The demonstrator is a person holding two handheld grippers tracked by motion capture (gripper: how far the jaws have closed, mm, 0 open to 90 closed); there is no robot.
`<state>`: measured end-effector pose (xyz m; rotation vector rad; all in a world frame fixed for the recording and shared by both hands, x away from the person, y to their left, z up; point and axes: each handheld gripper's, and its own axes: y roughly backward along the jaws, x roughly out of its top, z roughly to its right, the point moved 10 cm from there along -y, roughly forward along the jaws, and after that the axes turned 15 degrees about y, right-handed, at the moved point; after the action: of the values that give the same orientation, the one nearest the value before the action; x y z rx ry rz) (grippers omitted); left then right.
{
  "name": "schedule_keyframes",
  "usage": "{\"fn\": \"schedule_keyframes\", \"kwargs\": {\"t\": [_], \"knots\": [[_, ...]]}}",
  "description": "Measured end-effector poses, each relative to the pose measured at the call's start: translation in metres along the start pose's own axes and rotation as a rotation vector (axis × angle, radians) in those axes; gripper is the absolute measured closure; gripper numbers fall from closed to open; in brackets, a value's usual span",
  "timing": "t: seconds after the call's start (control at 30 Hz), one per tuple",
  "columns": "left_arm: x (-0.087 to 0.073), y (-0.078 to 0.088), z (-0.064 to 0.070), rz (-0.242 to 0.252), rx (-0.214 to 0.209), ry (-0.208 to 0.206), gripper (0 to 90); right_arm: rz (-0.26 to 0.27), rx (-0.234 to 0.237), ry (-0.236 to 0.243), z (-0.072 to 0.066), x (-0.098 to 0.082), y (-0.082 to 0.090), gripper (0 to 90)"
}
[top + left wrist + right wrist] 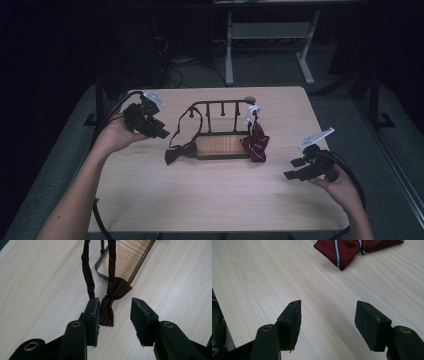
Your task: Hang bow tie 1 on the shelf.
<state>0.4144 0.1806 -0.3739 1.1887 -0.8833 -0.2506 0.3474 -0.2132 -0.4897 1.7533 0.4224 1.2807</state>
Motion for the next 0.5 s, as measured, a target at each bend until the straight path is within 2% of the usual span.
{"fn": "schedule_keyframes", "kwargs": {"t": [0.3,0.5], "knots": [[-0.015,-0.005,0.002,0.011,-0.008,0.006,56.8,0.003,-0.002,-0.003,0.001,-0.001,0.0,37.3],[-0.027,-0.011,0.004,0.0,-0.015,0.006,55.5,0.0,-0.001,-0.003,0.001,-0.001,0.0,37.1]]}}
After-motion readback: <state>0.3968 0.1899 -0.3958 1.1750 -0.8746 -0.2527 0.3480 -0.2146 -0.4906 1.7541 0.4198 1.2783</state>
